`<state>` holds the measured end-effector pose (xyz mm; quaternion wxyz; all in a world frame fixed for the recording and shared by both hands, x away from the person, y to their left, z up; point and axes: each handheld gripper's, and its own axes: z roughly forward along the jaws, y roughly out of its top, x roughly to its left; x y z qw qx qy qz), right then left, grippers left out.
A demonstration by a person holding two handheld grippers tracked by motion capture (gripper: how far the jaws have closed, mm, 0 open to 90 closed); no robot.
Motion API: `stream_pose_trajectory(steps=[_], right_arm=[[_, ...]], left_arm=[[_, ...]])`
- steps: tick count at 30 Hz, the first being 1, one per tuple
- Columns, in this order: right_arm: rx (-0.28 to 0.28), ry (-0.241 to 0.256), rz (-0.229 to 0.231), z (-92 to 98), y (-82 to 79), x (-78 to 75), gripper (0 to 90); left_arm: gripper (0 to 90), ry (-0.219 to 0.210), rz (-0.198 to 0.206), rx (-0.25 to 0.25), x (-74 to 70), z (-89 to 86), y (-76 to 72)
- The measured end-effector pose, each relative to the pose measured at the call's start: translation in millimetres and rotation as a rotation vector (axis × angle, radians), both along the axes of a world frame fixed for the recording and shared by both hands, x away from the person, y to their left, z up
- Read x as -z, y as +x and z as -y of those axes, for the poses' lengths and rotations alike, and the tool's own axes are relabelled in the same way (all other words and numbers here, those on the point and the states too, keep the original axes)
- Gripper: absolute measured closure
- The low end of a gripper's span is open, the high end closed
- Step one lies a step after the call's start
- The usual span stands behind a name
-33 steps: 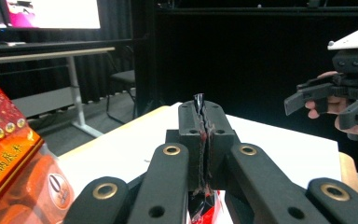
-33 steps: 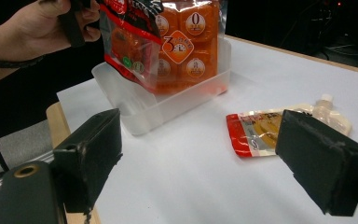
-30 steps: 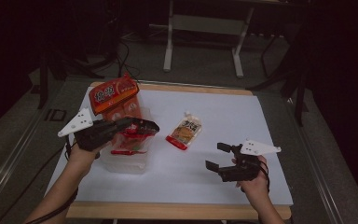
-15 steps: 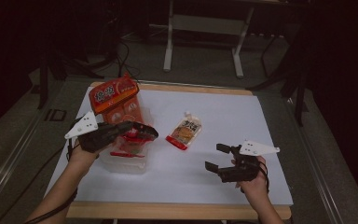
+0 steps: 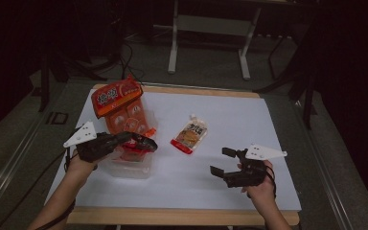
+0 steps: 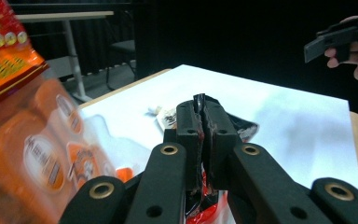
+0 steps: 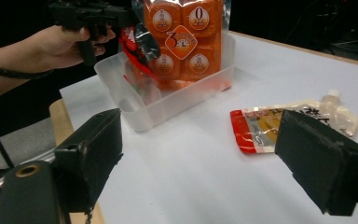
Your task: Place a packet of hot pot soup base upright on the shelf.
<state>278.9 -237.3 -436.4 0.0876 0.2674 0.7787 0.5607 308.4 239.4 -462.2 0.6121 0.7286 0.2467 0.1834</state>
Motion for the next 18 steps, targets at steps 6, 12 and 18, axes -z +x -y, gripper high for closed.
stream_pose_trajectory(steps=[6,12,18], right_arm=[[-0.003,-0.004,0.026,-0.8,-0.6,0.0,15.0],[0.001,-0.009,0.026,-0.8,0.8,1.7,15.0],[-0.003,-0.012,0.022,-3.0,1.1,1.8,14.9]], left_arm=[[86.0,-0.042,-0.015,-0.041,12.0,-16.2,-5.1],[84.3,-0.061,-0.032,-0.055,22.9,-29.3,-10.2],[79.5,-0.073,-0.069,-0.049,24.7,-32.1,-11.7]])
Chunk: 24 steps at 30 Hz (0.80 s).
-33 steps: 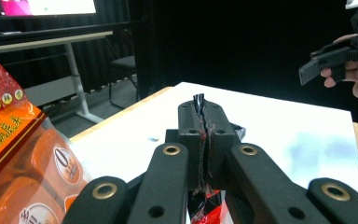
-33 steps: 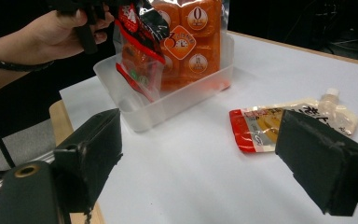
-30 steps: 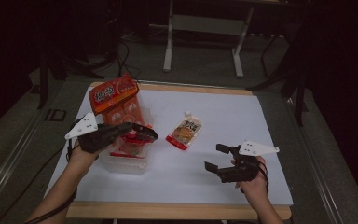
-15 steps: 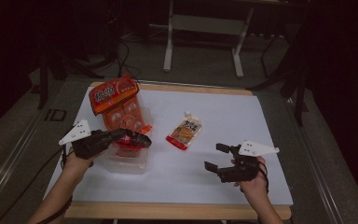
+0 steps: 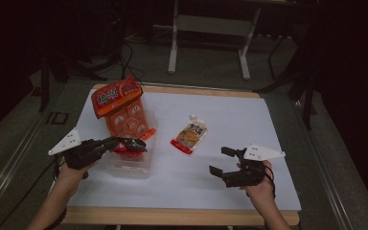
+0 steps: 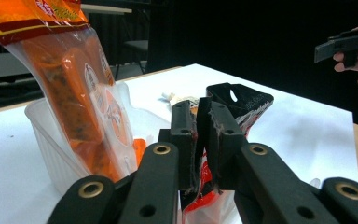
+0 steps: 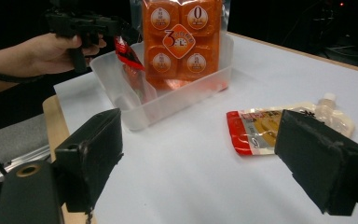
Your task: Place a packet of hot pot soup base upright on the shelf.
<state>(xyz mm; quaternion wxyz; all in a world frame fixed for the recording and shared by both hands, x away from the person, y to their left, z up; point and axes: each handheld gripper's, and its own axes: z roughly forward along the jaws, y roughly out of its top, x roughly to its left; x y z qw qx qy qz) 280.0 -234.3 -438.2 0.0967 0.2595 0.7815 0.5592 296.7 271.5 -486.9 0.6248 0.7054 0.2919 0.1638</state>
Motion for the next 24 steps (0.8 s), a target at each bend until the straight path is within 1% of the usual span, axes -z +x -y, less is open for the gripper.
stream_pose_trajectory(steps=[2,3,7,9,10,11,12,14,15,16,17,18,19,21,22,23,24], right_arm=[[0.0,-0.004,-0.001,-0.4,0.0,-0.2,14.9],[-0.002,-0.004,-0.003,-0.4,0.2,-0.3,14.9],[-0.002,-0.002,-0.003,-0.1,0.0,0.0,14.9],[0.0,-0.002,-0.004,0.7,0.1,0.3,14.9],[0.002,-0.002,-0.003,1.0,0.3,0.4,14.9],[0.002,-0.002,-0.005,1.5,0.4,0.4,14.9],[0.003,-0.001,-0.007,1.8,0.5,0.3,14.9],[0.004,-0.001,-0.006,2.3,0.7,-0.1,14.9],[0.003,0.002,-0.005,2.6,1.1,-0.3,15.0],[0.003,0.002,-0.005,2.6,1.1,-0.3,15.0],[0.002,0.005,-0.002,2.7,1.5,-0.3,15.2],[0.0,0.001,0.006,2.7,2.2,-0.8,15.3],[-0.001,-0.001,0.01,2.7,2.5,-0.9,15.3],[-0.003,-0.013,0.019,2.4,3.1,-0.7,15.1],[0.005,-0.021,0.024,2.3,3.3,-0.5,14.9],[0.01,-0.029,0.023,2.3,3.7,-0.2,14.7],[0.013,-0.035,0.013,2.3,4.4,0.2,14.2]], left_arm=[[79.1,0.01,0.011,0.005,-1.6,0.7,-1.0],[77.2,0.015,0.006,0.013,-2.7,1.1,-1.1],[72.1,0.027,0.021,0.014,-7.3,2.2,-2.7],[63.0,0.026,0.009,0.011,-10.7,3.5,-3.1],[61.0,0.038,0.013,0.005,-12.7,4.2,-3.7],[57.0,0.048,0.018,-0.01,-15.1,5.4,-4.9],[52.0,0.041,0.018,-0.017,-17.7,6.7,-6.1],[42.9,0.021,0.003,-0.028,-24.7,9.2,-8.0],[35.6,0.018,-0.003,-0.03,-27.8,10.6,-8.6],[31.5,0.018,-0.003,-0.03,-27.8,10.6,-8.6],[31.5,0.049,0.006,-0.046,-34.7,16.1,-12.0],[18.6,0.057,0.006,-0.047,-36.8,18.5,-13.3],[15.2,0.056,0.004,-0.048,-38.5,21.1,-14.9],[11.1,0.076,0.008,-0.063,-41.1,26.5,-17.8],[8.8,0.078,0.011,-0.067,-42.2,28.8,-19.3],[7.6,0.075,0.008,-0.064,-43.1,30.4,-20.4],[6.7,0.062,-0.001,-0.063,-44.4,32.4,-21.4]])
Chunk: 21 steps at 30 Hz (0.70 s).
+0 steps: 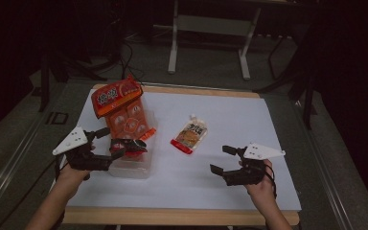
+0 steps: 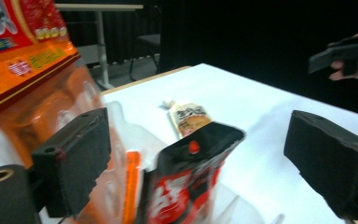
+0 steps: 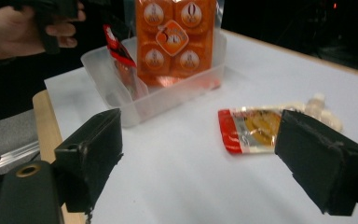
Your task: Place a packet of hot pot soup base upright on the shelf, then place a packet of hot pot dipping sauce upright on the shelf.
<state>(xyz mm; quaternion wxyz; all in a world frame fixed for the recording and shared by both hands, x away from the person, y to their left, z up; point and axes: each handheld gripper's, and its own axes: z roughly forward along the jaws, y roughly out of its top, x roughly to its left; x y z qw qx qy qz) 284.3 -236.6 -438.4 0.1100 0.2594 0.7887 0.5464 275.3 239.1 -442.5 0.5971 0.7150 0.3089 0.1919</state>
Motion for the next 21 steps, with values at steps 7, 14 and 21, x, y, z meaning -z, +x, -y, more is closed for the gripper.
stream_pose_trajectory(steps=[7,14,21], right_arm=[[0.037,-0.003,-0.016,1.8,1.1,-2.1,13.5],[0.08,-0.029,-0.001,1.3,6.4,-5.6,11.2],[0.115,-0.057,0.027,0.2,16.4,-10.5,13.2]], left_arm=[[2.8,-0.021,0.012,0.031,-10.6,13.3,-9.6],[2.6,-0.01,0.023,0.061,-11.3,30.3,-20.1],[2.4,0.024,0.033,0.101,-11.3,50.9,-35.0]])
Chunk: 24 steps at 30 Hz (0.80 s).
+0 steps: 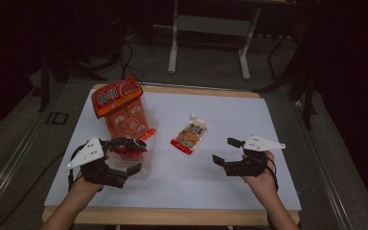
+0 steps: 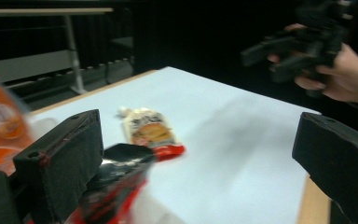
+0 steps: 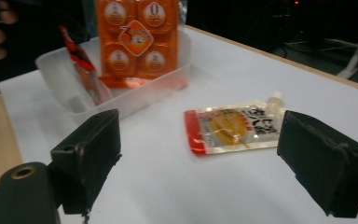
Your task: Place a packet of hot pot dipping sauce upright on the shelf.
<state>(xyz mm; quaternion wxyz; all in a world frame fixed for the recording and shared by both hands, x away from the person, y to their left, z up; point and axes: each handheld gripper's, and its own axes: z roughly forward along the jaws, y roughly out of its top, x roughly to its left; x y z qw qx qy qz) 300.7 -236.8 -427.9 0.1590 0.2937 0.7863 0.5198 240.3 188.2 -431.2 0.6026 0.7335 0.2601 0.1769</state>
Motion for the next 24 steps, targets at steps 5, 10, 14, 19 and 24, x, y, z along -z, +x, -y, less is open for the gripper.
stream_pose_trajectory(steps=[5,10,14,19,24], right_arm=[[0.011,-0.002,0.001,0.1,9.7,-1.5,14.1],[0.028,-0.012,0.005,-0.5,19.4,-0.7,14.5],[0.044,-0.018,-0.001,-0.7,28.0,0.8,14.9],[0.062,-0.024,0.0,-3.7,40.2,1.9,16.4],[0.075,-0.036,-0.009,-8.7,54.0,4.6,22.3]], left_arm=[[2.4,-0.009,0.006,0.021,1.5,12.1,-11.8],[2.4,0.02,-0.003,0.046,9.0,23.5,-22.4],[2.4,0.027,0.003,0.052,15.4,30.3,-31.1],[2.4,0.02,-0.012,0.056,27.6,37.1,-39.4],[2.4,0.04,-0.017,0.048,37.1,40.0,-46.0]])
